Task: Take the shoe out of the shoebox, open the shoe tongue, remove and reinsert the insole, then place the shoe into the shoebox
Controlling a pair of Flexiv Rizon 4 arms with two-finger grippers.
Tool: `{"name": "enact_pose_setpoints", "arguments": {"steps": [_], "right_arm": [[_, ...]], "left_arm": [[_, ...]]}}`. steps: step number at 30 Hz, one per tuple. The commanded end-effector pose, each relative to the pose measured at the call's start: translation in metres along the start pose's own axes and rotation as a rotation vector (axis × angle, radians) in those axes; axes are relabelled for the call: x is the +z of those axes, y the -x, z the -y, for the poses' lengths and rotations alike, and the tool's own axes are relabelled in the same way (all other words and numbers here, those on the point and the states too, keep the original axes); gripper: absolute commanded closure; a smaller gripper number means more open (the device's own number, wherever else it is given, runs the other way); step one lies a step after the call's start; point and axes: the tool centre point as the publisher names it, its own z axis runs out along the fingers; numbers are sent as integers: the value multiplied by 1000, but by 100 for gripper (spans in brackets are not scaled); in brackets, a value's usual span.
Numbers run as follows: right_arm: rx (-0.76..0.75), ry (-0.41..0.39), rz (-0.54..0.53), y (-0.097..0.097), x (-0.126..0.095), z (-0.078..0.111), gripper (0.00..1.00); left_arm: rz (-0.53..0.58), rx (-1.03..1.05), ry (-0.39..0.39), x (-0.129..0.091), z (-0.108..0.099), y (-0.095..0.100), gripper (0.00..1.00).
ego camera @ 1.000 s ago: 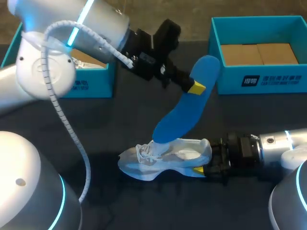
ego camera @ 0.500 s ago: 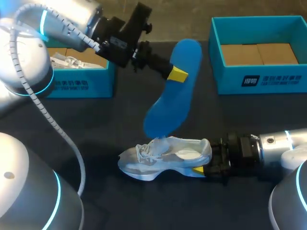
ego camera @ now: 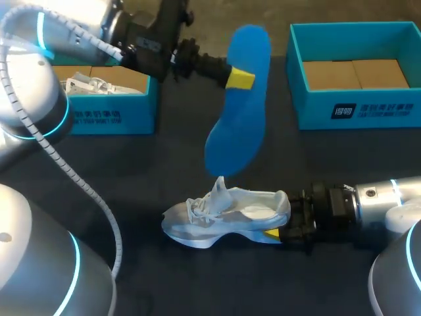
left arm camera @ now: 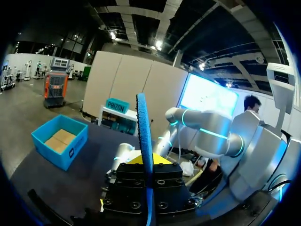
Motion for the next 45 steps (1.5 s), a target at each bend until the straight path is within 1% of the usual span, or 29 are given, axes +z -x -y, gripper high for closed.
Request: {"name": "enact_pose_setpoints", "arguments": {"steps": [1, 2, 5, 6, 7, 9, 11, 23, 27, 28, 29, 33, 35, 38, 41, 45], "right_arm": [[1, -3, 2, 0, 1, 0, 100], [1, -3, 2, 0, 1, 0, 100], [1, -3, 2, 0, 1, 0, 100], [1, -3, 2, 0, 1, 0, 100], [1, -3, 2, 0, 1, 0, 100], [1, -3, 2, 0, 1, 0, 100], [1, -3, 2, 0, 1, 0, 100], [1, -3, 2, 0, 1, 0, 100], [1, -3, 2, 0, 1, 0, 100], [1, -3, 2, 0, 1, 0, 100], [1, -3, 2, 0, 1, 0, 100], [1, -3, 2, 0, 1, 0, 100], [1, -3, 2, 0, 1, 0, 100], [1, -3, 2, 0, 1, 0, 100], [1, -3, 2, 0, 1, 0, 100], [1, -3, 2, 0, 1, 0, 100]], "left_arm": [[28, -1, -72, -26, 0, -27, 100], [29, -4, -83, -29, 3, -32, 100], [8, -6, -80, -39, 13, -39, 100], [-11, -3, -66, -42, 15, -40, 100], [-4, -5, -67, -45, 18, -41, 100], [-42, -46, -34, -51, 24, -43, 100], [14, -96, 17, -55, 30, -43, 100], [14, -96, 17, -55, 30, -43, 100], [-21, -90, -4, -64, 36, -47, 100], [-14, -88, -6, -66, 39, -48, 100], [-37, -85, -12, -68, 41, -50, 100], [-28, -86, -10, -72, 47, -57, 100], [-26, -86, -22, -75, 50, -62, 100], [-18, -66, -27, -76, 53, -67, 100], [-25, -67, -51, -77, 55, -68, 100], [-42, -95, -76, -74, 55, -66, 100]]}}
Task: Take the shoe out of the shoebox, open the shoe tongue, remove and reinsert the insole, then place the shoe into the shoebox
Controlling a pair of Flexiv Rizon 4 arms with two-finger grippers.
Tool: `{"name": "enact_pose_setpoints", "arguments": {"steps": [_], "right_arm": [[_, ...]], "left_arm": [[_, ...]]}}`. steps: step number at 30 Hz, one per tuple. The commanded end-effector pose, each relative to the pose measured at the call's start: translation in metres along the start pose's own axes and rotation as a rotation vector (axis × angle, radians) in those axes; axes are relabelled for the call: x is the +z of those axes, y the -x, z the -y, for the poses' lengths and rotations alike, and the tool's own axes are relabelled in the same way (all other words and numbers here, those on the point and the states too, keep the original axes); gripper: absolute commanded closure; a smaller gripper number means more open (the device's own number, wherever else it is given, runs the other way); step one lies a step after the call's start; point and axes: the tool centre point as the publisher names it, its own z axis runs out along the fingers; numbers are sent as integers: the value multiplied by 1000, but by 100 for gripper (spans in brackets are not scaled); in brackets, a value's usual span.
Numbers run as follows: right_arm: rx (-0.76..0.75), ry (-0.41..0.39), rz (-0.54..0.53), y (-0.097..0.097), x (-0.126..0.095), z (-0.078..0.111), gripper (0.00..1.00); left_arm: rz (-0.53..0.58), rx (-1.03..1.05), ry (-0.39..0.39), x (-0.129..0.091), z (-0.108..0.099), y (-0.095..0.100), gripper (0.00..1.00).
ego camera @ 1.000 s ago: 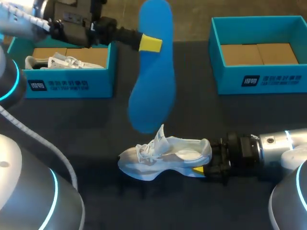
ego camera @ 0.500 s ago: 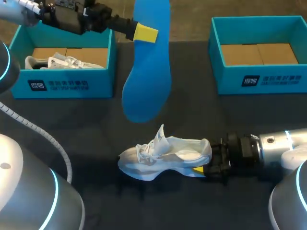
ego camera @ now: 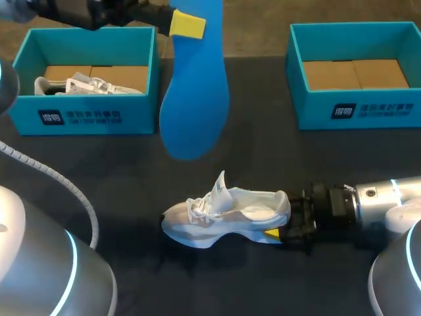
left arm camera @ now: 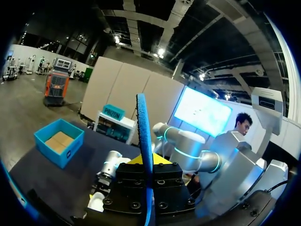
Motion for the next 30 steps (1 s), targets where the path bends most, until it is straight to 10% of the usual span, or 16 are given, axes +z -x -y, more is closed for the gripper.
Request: {"name": "enact_pose_setpoints", "arguments": {"steps": [1, 22, 23, 24, 30], "right_arm": [[1, -2, 2, -1, 1, 0, 100], [2, -29, 7, -1, 0, 0, 100], [-3, -43, 4, -1, -2, -1, 60], [-4, -54, 6, -2, -2, -1, 0], [-20, -95, 21, -4, -11, -5, 0]], "left_arm": [[-15, -20, -19, 6, -6, 4, 100], [-30, -50, -25, 15, -7, 4, 100], [-30, -50, -25, 15, -7, 4, 100], [-30, -50, -25, 15, -7, 4, 100], [-30, -50, -25, 15, -7, 4, 100]]}}
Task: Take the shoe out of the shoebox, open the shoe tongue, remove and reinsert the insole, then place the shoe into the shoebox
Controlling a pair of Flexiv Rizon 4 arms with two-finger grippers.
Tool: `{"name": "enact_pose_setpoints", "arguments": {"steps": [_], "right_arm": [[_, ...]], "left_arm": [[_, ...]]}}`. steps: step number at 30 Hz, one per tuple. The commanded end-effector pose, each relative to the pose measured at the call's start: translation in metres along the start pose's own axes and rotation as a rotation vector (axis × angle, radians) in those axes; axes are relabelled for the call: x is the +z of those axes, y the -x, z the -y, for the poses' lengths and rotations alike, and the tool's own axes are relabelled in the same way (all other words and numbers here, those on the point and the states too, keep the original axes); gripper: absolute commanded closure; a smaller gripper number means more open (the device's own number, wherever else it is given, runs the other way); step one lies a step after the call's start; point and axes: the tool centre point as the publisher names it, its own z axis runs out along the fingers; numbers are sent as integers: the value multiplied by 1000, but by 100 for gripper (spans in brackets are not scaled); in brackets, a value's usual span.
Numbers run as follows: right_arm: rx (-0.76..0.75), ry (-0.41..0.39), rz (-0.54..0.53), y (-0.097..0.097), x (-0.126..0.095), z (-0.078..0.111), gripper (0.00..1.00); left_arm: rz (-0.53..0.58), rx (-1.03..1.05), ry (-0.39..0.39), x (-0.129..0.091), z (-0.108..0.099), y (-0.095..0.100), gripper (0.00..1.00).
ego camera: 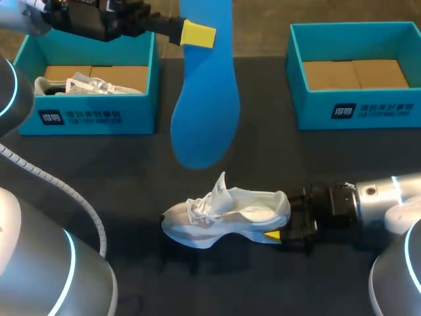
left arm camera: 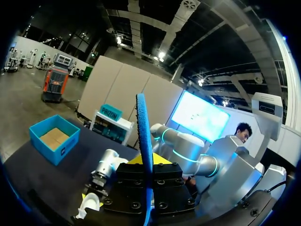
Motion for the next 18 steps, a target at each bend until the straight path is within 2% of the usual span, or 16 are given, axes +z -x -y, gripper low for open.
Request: {"name": "enact_pose_setpoints", "arguments": {"steps": [1, 9, 15, 18], "right_arm": [[-3, -38, 11, -4, -9, -6, 0], [-4, -84, 33, -5, -24, -6, 0], [-2, -227, 22, -4, -39, -6, 0], [5, -307, 24, -3, -50, -13, 0]], "left_arm": [[1, 0, 1, 1, 0, 1, 100], [1, 0, 1, 1, 0, 1, 100], [1, 0, 1, 1, 0, 1, 100], [1, 0, 1, 1, 0, 1, 100]]}}
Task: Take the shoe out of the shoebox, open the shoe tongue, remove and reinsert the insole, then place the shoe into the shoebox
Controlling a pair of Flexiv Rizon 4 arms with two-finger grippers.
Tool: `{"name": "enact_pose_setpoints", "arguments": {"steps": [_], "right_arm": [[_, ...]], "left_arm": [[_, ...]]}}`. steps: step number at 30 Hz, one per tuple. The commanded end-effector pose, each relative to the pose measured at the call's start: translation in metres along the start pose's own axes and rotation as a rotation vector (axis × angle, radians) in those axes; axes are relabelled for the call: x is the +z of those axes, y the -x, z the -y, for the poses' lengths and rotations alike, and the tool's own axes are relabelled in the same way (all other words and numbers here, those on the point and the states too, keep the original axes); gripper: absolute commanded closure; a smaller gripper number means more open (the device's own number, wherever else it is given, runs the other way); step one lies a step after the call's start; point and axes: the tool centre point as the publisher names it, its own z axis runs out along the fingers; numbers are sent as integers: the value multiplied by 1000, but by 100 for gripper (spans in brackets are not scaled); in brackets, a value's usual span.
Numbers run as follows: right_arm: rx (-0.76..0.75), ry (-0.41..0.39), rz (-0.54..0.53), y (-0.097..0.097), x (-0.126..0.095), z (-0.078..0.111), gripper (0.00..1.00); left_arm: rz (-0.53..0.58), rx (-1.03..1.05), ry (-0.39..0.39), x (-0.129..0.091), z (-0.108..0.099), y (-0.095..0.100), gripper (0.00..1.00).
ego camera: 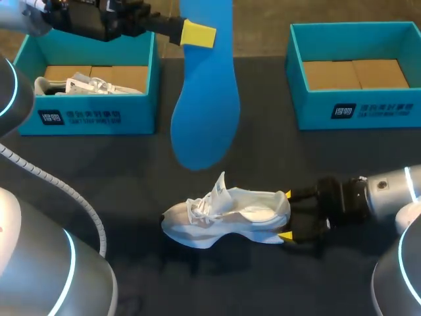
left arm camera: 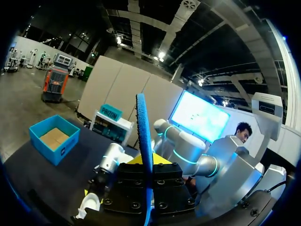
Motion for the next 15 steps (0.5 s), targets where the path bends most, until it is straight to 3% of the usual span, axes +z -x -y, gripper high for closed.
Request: {"name": "enact_pose_setpoints", "arguments": {"steps": [1, 7, 15], "right_arm": [[14, -176, -12, 0, -20, -16, 0], [32, -362, -13, -1, -29, -27, 0], [53, -500, -12, -10, -35, -42, 0]], "left_arm": [[1, 0, 0, 1, 0, 1, 100], [1, 0, 0, 1, 0, 1, 100], [1, 0, 0, 1, 0, 1, 100]]}}
